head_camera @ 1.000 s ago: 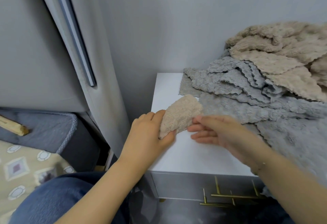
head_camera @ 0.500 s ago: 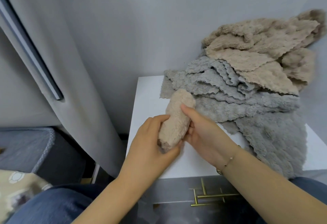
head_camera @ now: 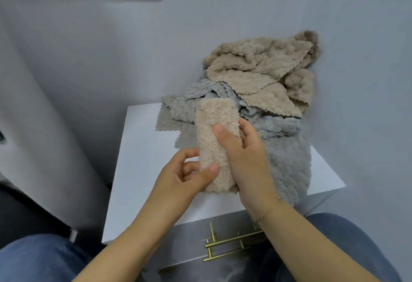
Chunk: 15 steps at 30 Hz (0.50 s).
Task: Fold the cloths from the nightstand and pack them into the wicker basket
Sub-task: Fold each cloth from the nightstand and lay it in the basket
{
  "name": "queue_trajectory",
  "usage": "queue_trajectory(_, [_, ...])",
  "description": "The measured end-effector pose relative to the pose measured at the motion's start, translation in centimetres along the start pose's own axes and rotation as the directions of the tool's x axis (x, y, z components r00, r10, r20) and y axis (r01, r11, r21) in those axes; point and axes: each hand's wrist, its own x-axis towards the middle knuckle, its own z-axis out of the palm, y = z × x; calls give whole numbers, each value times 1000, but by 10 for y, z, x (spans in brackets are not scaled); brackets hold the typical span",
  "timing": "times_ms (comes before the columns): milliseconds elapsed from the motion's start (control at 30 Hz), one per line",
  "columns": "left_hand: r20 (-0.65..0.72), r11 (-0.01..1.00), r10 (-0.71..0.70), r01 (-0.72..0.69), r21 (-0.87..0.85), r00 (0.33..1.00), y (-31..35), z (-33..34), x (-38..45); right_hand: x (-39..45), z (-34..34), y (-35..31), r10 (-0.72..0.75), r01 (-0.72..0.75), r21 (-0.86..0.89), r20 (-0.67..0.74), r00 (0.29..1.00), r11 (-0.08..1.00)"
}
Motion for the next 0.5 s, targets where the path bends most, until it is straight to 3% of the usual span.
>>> queue_trajectory(167, [167,1000,26,-22,-21,986,10,41,-11,-33,-51,-26,-73,70,-28,-137,988,997])
queue_trajectory(300, [300,996,17,-42,75,954,18,85,-26,-74,-106,-50,-112,106,-35,-269,957,994])
queue_trajectory(500, [438,991,29,-84,107,899,24,142,-52,-150,-180,-76,-104,79,-75,-435,894,994])
